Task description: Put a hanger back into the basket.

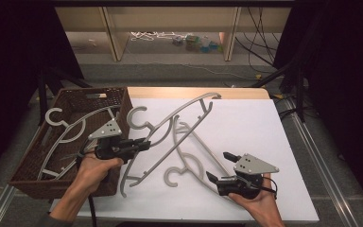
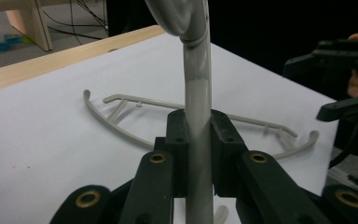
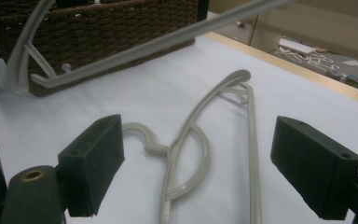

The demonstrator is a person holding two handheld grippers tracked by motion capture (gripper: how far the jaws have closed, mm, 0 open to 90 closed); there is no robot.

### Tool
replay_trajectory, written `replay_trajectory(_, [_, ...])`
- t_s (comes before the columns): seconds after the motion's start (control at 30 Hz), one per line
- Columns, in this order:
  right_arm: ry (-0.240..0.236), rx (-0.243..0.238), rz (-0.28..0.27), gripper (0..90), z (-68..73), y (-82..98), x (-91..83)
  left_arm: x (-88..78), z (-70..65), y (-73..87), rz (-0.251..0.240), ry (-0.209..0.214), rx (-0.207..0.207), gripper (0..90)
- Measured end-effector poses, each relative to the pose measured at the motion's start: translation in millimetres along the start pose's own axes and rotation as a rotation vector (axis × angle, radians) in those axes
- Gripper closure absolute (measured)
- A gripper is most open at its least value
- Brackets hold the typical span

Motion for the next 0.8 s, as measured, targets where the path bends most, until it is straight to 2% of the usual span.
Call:
replay_trajectory(0.03, [-0.014, 0.005, -0.003, 18.1, 0.7, 0.3, 0.8, -2.2, -1.2, -1.7, -0.007, 0.008, -0.01, 79.5])
replay_trajectory(0.17, [-0.002, 0.005, -0.005, 18.1, 0.3, 1.5, 0.7, -11.5, -4.7, -8.2, -0.017, 0.019, -0.023, 79.5])
replay_trajectory(0.3, [-0.001, 0.001, 0.002, 18.1, 0.5, 3.2, 0.7, -24.8, -7.0, -16.2, -0.044, 0.047, -0.053, 79.5])
replay_trajectory(0.5, [0.001, -0.007, -0.008, 18.1, 0.7, 3.8, 1.8, -41.1, -7.0, -24.2, -0.047, 0.052, -0.057, 79.5])
replay_trajectory(0.53, [0.003, -0.006, -0.008, 18.1, 0.4, 3.9, 1.9, -49.1, -7.8, -28.5, -0.047, 0.044, -0.059, 79.5])
replay_trajectory(0.6, [0.002, -0.006, -0.006, 18.1, 0.4, 4.1, 1.9, -52.0, -7.5, -30.5, -0.047, 0.039, -0.047, 79.5])
replay_trajectory(0.63, [-0.002, -0.008, 0.001, 18.1, 0.5, 4.6, 1.6, -59.9, -7.1, -35.1, -0.046, 0.026, -0.041, 79.5])
replay_trajectory(0.67, [-0.001, -0.012, -0.001, 18.1, 0.3, 4.7, 1.9, -59.9, -7.1, -35.1, -0.046, 0.026, -0.041, 79.5])
replay_trajectory(0.7, [0.0, -0.014, -0.001, 18.1, 0.4, 4.7, 2.1, -68.9, -6.2, -39.6, -0.047, 0.022, -0.04, 79.5])
replay_trajectory(0.73, [0.0, -0.014, -0.001, 18.1, 0.4, 4.7, 2.1, -68.9, -6.2, -39.6, -0.047, 0.022, -0.04, 79.5])
replay_trajectory(0.8, [-0.008, -0.011, 0.007, 18.1, 1.1, 5.3, 2.0, -78.9, -4.8, -44.4, -0.045, 0.002, -0.034, 79.5])
Point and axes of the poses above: each handheld gripper's, and its own axes: x roughly forward along the jaws, y roughly out of its underside, z roughly to its left, the point moved 4 cm from there along x, roughly forward along the jaws, and after that the axes turned 9 degrees about y, right-handed, at the moved point
